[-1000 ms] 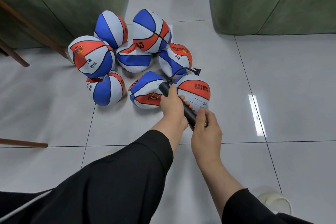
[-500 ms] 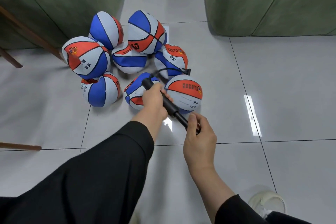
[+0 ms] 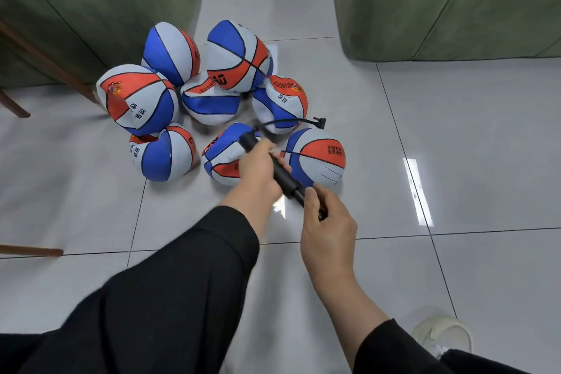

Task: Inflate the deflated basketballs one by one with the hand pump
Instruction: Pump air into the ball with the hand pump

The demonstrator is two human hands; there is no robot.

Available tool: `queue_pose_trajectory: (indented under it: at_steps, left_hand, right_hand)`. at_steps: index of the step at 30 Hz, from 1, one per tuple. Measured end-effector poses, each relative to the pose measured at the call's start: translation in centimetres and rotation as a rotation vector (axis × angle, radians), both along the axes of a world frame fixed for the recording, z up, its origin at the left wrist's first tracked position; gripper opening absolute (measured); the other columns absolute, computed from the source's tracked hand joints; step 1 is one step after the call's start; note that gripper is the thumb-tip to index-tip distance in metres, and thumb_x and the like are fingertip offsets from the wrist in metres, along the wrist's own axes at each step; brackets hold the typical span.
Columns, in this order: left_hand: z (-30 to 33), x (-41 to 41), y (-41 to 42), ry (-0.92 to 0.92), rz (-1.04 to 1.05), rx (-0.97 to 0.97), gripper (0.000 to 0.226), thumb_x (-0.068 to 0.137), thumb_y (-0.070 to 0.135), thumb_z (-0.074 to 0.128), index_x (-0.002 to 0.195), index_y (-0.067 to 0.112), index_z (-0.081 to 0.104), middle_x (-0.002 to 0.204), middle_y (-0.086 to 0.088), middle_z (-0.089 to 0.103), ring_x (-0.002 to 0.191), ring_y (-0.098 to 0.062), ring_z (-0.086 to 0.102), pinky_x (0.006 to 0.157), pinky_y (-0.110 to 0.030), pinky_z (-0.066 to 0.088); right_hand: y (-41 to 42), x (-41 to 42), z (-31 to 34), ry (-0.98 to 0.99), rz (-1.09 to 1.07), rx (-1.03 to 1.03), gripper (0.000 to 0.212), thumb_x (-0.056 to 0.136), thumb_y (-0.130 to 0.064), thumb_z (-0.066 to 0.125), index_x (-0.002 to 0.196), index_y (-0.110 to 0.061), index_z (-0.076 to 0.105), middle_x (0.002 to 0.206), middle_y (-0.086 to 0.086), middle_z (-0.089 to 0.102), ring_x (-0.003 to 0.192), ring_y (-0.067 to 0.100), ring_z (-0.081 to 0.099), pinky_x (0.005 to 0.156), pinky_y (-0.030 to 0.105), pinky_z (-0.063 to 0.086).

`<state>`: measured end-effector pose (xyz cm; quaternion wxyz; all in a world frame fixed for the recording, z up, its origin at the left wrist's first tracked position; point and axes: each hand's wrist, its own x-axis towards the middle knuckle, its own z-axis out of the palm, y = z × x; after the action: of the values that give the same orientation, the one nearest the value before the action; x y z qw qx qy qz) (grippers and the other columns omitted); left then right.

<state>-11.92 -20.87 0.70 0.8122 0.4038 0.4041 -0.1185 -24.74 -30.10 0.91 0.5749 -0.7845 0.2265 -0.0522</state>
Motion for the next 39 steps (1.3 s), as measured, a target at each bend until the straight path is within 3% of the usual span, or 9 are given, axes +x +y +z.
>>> queue_pose_trajectory:
  at_steps: [3,9,15,23,25,27,30,36,39]
  left_hand:
    - [0.2,2.1,3.0,0.02,0.045,0.01,0.02,0.09,0.01,0.061,0.076,0.016,0.049,0.057,0.004,0.048,0.041,-0.012,0.044,0.047,-0.022,0.046]
    - [0.1,0.0,0.3,0.021,0.051,-0.014,0.018,0.092,0.008,0.058,0.078,0.015,0.049,0.055,0.003,0.047,0.04,-0.011,0.041,0.042,-0.019,0.042]
    - [-0.1,-3.1,-3.9,-0.004,0.057,-0.055,0.012,0.092,0.005,0.053,0.089,0.015,0.048,0.057,0.001,0.045,0.04,-0.013,0.039,0.04,-0.021,0.038]
    - [0.4,-0.2,-2.0,-0.059,-0.08,0.018,0.013,0.091,0.009,0.059,0.101,0.012,0.051,0.058,0.002,0.047,0.04,-0.012,0.042,0.041,-0.021,0.04]
    - [0.6,1.5,0.0,-0.07,-0.05,0.036,0.011,0.091,0.01,0.06,0.089,0.013,0.05,0.057,0.003,0.046,0.04,-0.012,0.042,0.043,-0.022,0.042]
    - [0.4,2.5,1.9,-0.031,-0.003,0.027,0.019,0.09,0.011,0.061,0.077,0.016,0.048,0.058,0.003,0.045,0.041,-0.013,0.042,0.045,-0.023,0.044]
    - [-0.1,1.6,1.7,0.0,0.05,0.007,0.017,0.09,0.007,0.059,0.078,0.015,0.049,0.059,0.003,0.047,0.042,-0.012,0.042,0.044,-0.021,0.043]
    - [0.6,-1.4,-2.9,-0.035,0.014,-0.022,0.01,0.092,0.008,0.059,0.089,0.015,0.051,0.059,0.001,0.047,0.041,-0.012,0.041,0.04,-0.021,0.039]
    - [0.7,-2.4,-3.8,-0.035,0.038,-0.016,0.01,0.092,0.007,0.057,0.094,0.015,0.051,0.059,0.001,0.046,0.042,-0.013,0.041,0.041,-0.022,0.039]
  right_hand:
    - [-0.2,-0.6,0.4,-0.046,-0.009,0.022,0.058,0.09,-0.062,0.044,0.118,-0.019,0.071,0.103,-0.002,0.072,0.088,0.007,0.062,0.085,0.036,0.056]
    - [0.3,0.1,0.4,-0.055,-0.074,0.048,0.067,0.087,-0.066,0.04,0.127,-0.02,0.068,0.116,-0.008,0.07,0.109,0.007,0.063,0.097,0.038,0.054]
    - [-0.1,0.5,-0.5,-0.022,-0.103,0.004,0.037,0.103,-0.04,0.048,0.127,-0.02,0.068,0.122,-0.006,0.068,0.116,0.01,0.061,0.101,0.041,0.053]
    - [-0.1,-0.2,0.2,-0.023,-0.06,0.025,0.045,0.096,-0.054,0.049,0.12,-0.022,0.071,0.108,-0.006,0.071,0.101,0.011,0.064,0.092,0.044,0.056]
    - [-0.2,-0.7,0.3,-0.035,-0.062,0.037,0.038,0.097,-0.049,0.054,0.116,-0.022,0.072,0.103,-0.007,0.071,0.096,0.01,0.065,0.09,0.043,0.055]
    - [-0.2,-0.8,0.5,-0.036,-0.056,0.053,0.04,0.097,-0.047,0.058,0.122,-0.019,0.071,0.109,-0.007,0.072,0.102,0.007,0.065,0.095,0.039,0.054]
    - [-0.1,-0.2,0.6,-0.063,-0.099,0.065,0.064,0.087,-0.062,0.047,0.13,-0.019,0.068,0.12,-0.007,0.07,0.113,0.007,0.063,0.1,0.036,0.052]
    - [0.8,0.8,0.3,-0.069,-0.166,0.069,0.04,0.104,-0.036,0.053,0.137,-0.015,0.063,0.136,-0.003,0.063,0.127,0.008,0.056,0.109,0.039,0.048]
    - [0.6,1.2,0.2,-0.038,-0.161,0.06,0.04,0.105,-0.035,0.049,0.139,-0.016,0.061,0.138,-0.002,0.062,0.13,0.011,0.054,0.111,0.037,0.046]
